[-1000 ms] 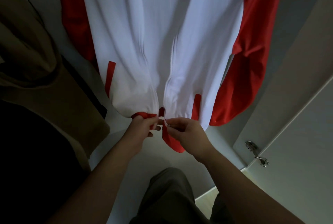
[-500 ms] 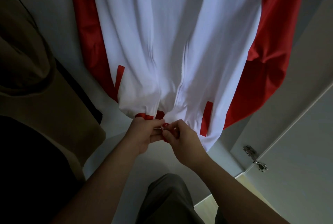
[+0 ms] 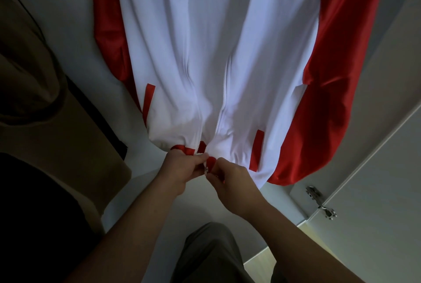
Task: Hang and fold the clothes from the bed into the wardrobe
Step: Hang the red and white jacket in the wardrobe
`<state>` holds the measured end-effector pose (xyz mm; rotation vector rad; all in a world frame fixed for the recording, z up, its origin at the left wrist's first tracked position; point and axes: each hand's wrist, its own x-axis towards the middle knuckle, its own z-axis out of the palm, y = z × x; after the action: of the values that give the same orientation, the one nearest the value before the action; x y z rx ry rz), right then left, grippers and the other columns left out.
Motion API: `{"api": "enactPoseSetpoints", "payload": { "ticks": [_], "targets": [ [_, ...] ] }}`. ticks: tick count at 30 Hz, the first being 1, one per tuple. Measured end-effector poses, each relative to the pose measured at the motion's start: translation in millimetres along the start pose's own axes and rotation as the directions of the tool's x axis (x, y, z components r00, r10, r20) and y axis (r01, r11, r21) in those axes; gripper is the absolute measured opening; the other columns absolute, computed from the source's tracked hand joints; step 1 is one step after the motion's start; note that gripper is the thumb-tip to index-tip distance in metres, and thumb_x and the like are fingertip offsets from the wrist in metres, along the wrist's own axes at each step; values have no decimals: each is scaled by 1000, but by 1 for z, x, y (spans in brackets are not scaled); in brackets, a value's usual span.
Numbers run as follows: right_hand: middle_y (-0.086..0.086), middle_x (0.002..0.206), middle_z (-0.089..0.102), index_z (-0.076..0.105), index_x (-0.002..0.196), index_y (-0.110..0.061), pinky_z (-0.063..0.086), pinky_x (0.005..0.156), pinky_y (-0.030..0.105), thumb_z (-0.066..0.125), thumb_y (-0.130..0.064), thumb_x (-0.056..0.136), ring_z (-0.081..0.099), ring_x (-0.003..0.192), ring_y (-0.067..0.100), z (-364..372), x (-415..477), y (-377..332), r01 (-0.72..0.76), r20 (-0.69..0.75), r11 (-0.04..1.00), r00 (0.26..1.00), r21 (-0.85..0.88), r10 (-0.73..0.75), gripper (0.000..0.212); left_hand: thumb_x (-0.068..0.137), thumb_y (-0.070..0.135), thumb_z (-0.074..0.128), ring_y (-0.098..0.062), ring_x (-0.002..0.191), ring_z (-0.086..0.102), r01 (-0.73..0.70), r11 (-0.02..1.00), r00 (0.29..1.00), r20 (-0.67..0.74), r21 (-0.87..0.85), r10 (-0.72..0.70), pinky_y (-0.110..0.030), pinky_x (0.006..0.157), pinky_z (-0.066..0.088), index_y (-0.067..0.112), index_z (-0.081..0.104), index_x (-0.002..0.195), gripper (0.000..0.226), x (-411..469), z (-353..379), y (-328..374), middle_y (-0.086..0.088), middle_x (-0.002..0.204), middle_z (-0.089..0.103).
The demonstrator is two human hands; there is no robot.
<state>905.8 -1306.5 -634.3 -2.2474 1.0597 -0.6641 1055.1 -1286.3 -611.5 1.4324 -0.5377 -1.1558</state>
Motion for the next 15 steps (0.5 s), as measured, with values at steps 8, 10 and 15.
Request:
{"api": "enactPoseSetpoints", "payload": {
  "ticks": [8, 10, 15],
  "targets": [
    [-3, 83, 62, 60, 109, -13, 39, 59, 9, 43, -23, 106, 59, 67, 10, 2, 1, -2, -59, 205, 982, 974, -177, 96, 20, 83, -3, 74, -21, 71, 75, -58, 997, 996, -62, 51, 62, -27, 57, 58, 10, 67, 95, 19, 1, 4, -9, -10, 88, 75],
    [-1, 89, 66, 63, 111, -14, 41, 64, 10, 45, -21, 105, 60, 70, 10, 1, 1, -3, -50, 182, 981, 980, -189, 85, 20, 84, -4, 73, -19, 70, 75, -74, 996, 996, -45, 39, 76, -26, 56, 58, 12, 67, 93, 19, 0, 3, -9, -5, 80, 76],
    [-5, 100, 73, 73, 111, -18, 45, 82, 7, 55, -24, 101, 61, 79, 3, -1, -4, -7, -34, -44, 997, 999, -67, 31, 21, 85, -7, 70, -29, 77, 75, -83, 996, 996, -30, -19, 83, -30, 59, 59, 5, 66, 98, 17, 0, -1, -7, -16, 89, 76]
  ]
}}
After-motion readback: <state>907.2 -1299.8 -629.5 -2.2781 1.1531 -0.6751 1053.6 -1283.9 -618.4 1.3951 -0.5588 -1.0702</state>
